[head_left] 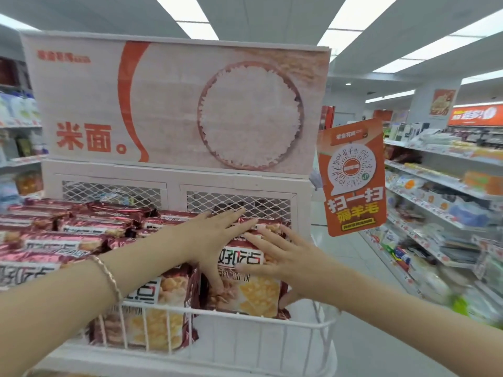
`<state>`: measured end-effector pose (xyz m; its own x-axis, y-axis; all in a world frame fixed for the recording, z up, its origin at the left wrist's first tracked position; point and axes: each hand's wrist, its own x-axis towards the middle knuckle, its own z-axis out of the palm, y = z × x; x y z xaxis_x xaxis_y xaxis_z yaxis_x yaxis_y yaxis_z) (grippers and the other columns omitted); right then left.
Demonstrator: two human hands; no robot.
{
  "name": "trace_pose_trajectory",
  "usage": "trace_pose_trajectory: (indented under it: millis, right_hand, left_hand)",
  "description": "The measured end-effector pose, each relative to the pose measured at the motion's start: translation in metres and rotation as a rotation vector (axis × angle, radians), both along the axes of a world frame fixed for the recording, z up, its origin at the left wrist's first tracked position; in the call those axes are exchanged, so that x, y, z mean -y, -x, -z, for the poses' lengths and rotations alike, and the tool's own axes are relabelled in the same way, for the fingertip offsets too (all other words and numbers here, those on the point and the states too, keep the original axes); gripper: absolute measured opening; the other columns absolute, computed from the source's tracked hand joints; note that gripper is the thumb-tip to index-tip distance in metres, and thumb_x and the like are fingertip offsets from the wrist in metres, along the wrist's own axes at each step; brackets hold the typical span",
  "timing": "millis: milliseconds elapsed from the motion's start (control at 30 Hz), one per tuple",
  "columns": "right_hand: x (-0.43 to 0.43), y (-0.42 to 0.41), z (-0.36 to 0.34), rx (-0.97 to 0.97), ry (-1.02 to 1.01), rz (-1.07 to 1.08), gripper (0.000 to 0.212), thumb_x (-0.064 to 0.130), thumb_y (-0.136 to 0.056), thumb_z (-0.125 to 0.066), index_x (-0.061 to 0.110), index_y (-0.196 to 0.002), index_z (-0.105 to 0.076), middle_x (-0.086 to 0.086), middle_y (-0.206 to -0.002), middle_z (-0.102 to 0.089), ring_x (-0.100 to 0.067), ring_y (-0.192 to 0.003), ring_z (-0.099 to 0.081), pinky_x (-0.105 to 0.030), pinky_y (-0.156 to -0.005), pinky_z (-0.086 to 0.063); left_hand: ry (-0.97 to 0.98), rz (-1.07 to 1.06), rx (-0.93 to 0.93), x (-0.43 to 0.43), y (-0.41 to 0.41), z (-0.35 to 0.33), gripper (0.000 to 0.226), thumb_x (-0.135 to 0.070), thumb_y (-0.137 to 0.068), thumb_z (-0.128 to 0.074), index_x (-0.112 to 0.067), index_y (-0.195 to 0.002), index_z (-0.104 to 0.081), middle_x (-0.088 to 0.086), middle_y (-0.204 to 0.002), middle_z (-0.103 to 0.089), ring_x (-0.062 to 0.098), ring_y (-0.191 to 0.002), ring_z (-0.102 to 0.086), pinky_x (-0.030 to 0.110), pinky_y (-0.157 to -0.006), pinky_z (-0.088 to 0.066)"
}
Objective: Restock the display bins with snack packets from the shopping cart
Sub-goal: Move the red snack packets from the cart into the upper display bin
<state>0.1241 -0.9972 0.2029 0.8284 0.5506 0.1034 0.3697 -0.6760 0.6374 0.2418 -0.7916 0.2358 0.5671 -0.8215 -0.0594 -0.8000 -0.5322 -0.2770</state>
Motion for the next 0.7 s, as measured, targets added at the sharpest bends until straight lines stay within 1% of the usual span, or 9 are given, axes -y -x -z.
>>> trace_pose_trajectory:
  millis: [67, 167, 233, 300, 333, 400, 500, 600, 700]
  right_hand:
    - [0.002, -0.009, -0.002, -0.026, -0.017, 0.02, 0.121, 0.08, -0.049, -0.076, 0.042, -0.153, -0.025, -0.015, -0.156, -0.038, -0.036, -0.143, -0.039, -0.053, -0.111, -0.035]
    - [0.0, -0.008, -0.002, -0.044, -0.046, 0.089, 0.122, 0.076, -0.053, -0.077, 0.043, -0.154, -0.018, -0.016, -0.157, -0.036, -0.037, -0.142, -0.039, -0.05, -0.113, -0.03]
    - [-0.003, 0.001, -0.007, -0.093, -0.104, 0.104, 0.112, 0.071, -0.065, -0.076, 0.048, -0.154, -0.013, -0.013, -0.164, -0.019, -0.035, -0.151, -0.019, -0.048, -0.117, -0.012]
    - [-0.011, 0.014, -0.017, -0.242, -0.319, 0.149, 0.093, 0.062, -0.079, -0.071, 0.054, -0.152, -0.014, 0.001, -0.167, 0.007, -0.023, -0.153, 0.013, -0.04, -0.118, 0.006]
    - [-0.016, 0.02, -0.023, -0.309, -0.45, 0.169, 0.083, 0.058, -0.083, -0.07, 0.054, -0.151, -0.022, 0.009, -0.166, 0.012, -0.015, -0.151, 0.02, -0.036, -0.118, 0.008]
    - [-0.031, 0.026, -0.036, -0.299, -0.691, 0.17, 0.064, 0.05, -0.089, -0.068, 0.048, -0.146, -0.04, 0.016, -0.164, 0.004, -0.006, -0.15, 0.012, -0.034, -0.12, 0.004]
    - [-0.071, 0.026, -0.051, -0.161, -0.842, 0.159, 0.047, 0.043, -0.096, -0.061, 0.039, -0.141, -0.051, 0.008, -0.164, -0.016, -0.009, -0.151, -0.008, -0.04, -0.125, -0.01]
    - [-0.134, 0.014, -0.057, -0.146, -0.782, 0.115, 0.048, 0.045, -0.098, -0.055, 0.033, -0.145, -0.049, 0.003, -0.165, -0.018, -0.013, -0.151, -0.01, -0.036, -0.122, -0.009]
    - [-0.215, -0.001, -0.052, -0.188, -0.691, 0.019, 0.049, 0.046, -0.099, -0.052, 0.032, -0.146, -0.048, -0.002, -0.166, -0.017, -0.018, -0.152, -0.009, -0.039, -0.122, -0.006]
  left_hand:
    - [0.0, -0.01, -0.001, 0.001, -0.002, 0.002, 0.146, -0.071, -0.058, -0.08, -0.038, -0.151, 0.027, -0.005, -0.166, 0.017, 0.014, -0.154, 0.006, 0.047, -0.124, -0.014]
    - [0.007, -0.009, -0.03, 0.001, -0.003, 0.001, 0.142, -0.069, -0.06, -0.081, -0.036, -0.155, 0.019, -0.005, -0.167, 0.01, 0.015, -0.154, 0.002, 0.044, -0.124, -0.018]
    - [0.051, 0.008, -0.109, -0.003, 0.001, -0.003, 0.138, -0.065, -0.061, -0.083, -0.035, -0.157, 0.011, -0.005, -0.167, 0.007, 0.015, -0.154, 0.001, 0.043, -0.125, -0.013]
    - [0.15, -0.019, -0.288, -0.014, 0.01, -0.015, 0.126, -0.056, -0.067, -0.085, -0.034, -0.159, -0.001, -0.006, -0.167, -0.005, 0.016, -0.153, -0.009, 0.038, -0.123, -0.014]
    - [0.233, -0.048, -0.388, -0.022, 0.013, -0.022, 0.116, -0.053, -0.072, -0.084, -0.034, -0.159, -0.009, -0.004, -0.165, -0.015, 0.018, -0.151, -0.019, 0.037, -0.121, -0.019]
    - [0.425, -0.085, -0.511, -0.047, 0.018, -0.034, 0.093, -0.053, -0.08, -0.076, -0.035, -0.156, -0.025, -0.002, -0.156, -0.036, 0.022, -0.142, -0.039, 0.042, -0.118, -0.03]
    - [0.636, -0.099, -0.444, -0.096, 0.023, -0.04, 0.066, -0.053, -0.087, -0.068, -0.029, -0.145, -0.046, -0.008, -0.145, -0.051, 0.01, -0.13, -0.05, 0.035, -0.115, -0.036]
    - [0.682, -0.185, -0.325, -0.16, 0.029, -0.04, 0.046, -0.043, -0.09, -0.068, -0.023, -0.13, -0.062, -0.007, -0.127, -0.063, 0.01, -0.114, -0.059, 0.028, -0.102, -0.044]
    - [0.669, -0.319, -0.234, -0.239, 0.036, -0.032, 0.039, -0.043, -0.091, -0.068, -0.02, -0.122, -0.068, -0.003, -0.118, -0.068, 0.013, -0.104, -0.063, 0.031, -0.096, -0.05]
